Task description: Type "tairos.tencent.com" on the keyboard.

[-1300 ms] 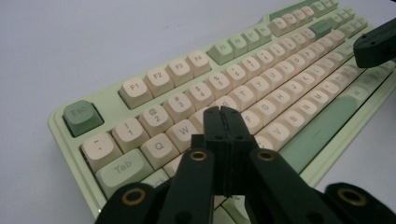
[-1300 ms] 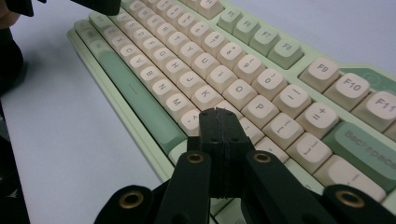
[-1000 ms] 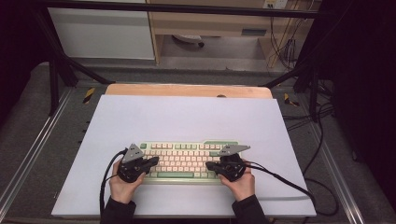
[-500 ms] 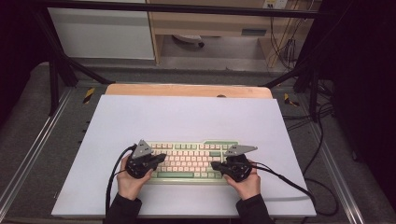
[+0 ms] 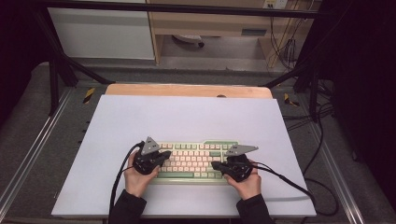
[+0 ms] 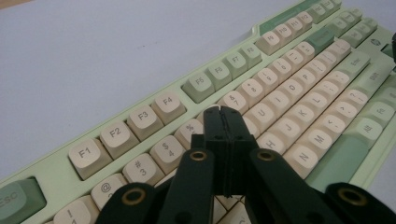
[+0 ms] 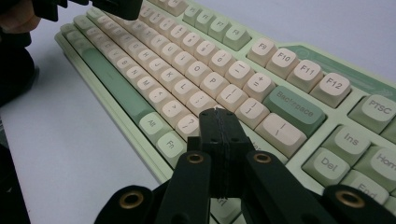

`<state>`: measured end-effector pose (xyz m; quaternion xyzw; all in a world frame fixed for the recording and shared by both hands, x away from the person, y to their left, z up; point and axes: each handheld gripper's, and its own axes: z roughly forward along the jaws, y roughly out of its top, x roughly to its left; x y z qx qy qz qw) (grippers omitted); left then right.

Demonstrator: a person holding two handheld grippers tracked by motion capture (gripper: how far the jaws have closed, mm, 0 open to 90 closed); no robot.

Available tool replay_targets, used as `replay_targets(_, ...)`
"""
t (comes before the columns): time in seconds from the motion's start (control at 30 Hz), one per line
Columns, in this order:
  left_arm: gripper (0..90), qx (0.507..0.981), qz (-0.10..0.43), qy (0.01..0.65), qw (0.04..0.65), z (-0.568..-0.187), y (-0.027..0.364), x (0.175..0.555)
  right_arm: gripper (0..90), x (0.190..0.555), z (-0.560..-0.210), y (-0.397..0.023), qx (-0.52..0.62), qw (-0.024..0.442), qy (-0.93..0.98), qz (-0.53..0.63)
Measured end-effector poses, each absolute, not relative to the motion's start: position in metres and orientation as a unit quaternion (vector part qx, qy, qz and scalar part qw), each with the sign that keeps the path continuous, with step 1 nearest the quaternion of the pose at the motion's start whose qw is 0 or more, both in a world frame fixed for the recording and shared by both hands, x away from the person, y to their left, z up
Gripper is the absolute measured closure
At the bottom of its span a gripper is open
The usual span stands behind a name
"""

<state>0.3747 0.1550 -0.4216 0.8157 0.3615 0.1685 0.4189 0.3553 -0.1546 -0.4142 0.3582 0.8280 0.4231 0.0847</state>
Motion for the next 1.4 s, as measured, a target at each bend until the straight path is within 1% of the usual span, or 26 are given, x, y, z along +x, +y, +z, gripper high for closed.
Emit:
replay_targets(0.7, 90.0, 0.827, 0.165, 0.354, 0.404, -0.431, 0.142, 0.378, 90.0, 0.355, -0.413, -0.155, 0.357, 0.084, 0.827, 0.425)
replay_targets(1.0, 90.0, 0.827, 0.166, 0.354, 0.405, -0.435, 0.142, 0.378, 90.0, 0.355, -0.414, -0.155, 0.357, 0.084, 0.827, 0.426)
replay_targets(1.4, 90.0, 0.824, 0.167, 0.349, 0.413, -0.427, 0.149, 0.371, 90.0, 0.355, -0.413, -0.155, 0.357, 0.084, 0.827, 0.426)
